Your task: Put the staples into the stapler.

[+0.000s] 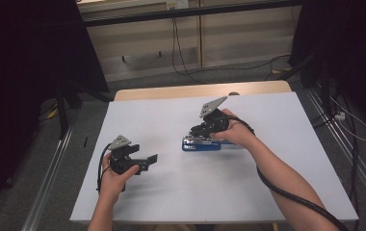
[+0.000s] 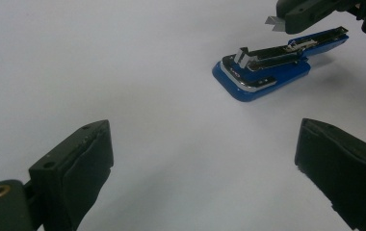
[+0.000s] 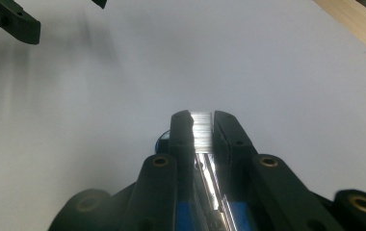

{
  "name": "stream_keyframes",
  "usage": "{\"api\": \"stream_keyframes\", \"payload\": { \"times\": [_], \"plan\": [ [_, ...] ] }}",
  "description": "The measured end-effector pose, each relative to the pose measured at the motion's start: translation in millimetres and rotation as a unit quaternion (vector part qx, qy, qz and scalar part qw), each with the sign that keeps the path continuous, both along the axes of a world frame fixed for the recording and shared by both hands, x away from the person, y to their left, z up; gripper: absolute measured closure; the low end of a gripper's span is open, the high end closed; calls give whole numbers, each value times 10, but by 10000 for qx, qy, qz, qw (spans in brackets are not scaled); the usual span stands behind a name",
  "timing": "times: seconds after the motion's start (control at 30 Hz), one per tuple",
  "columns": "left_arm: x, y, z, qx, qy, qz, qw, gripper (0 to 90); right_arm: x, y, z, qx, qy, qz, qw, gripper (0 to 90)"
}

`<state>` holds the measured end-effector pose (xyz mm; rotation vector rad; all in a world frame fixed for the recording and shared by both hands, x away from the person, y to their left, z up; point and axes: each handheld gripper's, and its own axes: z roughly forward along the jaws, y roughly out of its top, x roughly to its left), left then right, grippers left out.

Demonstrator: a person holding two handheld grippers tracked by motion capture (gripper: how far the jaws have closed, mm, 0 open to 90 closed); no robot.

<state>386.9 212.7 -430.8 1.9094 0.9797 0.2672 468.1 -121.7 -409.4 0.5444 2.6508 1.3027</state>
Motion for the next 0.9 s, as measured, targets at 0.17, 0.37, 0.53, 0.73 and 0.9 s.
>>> {"api": "stream_keyframes", "payload": {
  "times": [0.17,0.37,0.53,0.73,0.9],
  "plan": [
    [-1,1,0,4,2,5,10000,65,17,3,-18,-42,23,33,10000,798],
    [0,13,1,-11,-4,15,10000,65,31,22,-22,-97,19,70,9999,798],
    [-2,17,3,-9,-2,23,10000,65,39,39,-41,-118,39,115,9999,798],
    [-3,16,4,-27,-1,35,10000,65,47,63,-66,-171,27,194,9997,798],
    [-3,17,4,-29,-5,41,10000,65,62,65,-91,-206,47,185,9996,798]
  ]
}}
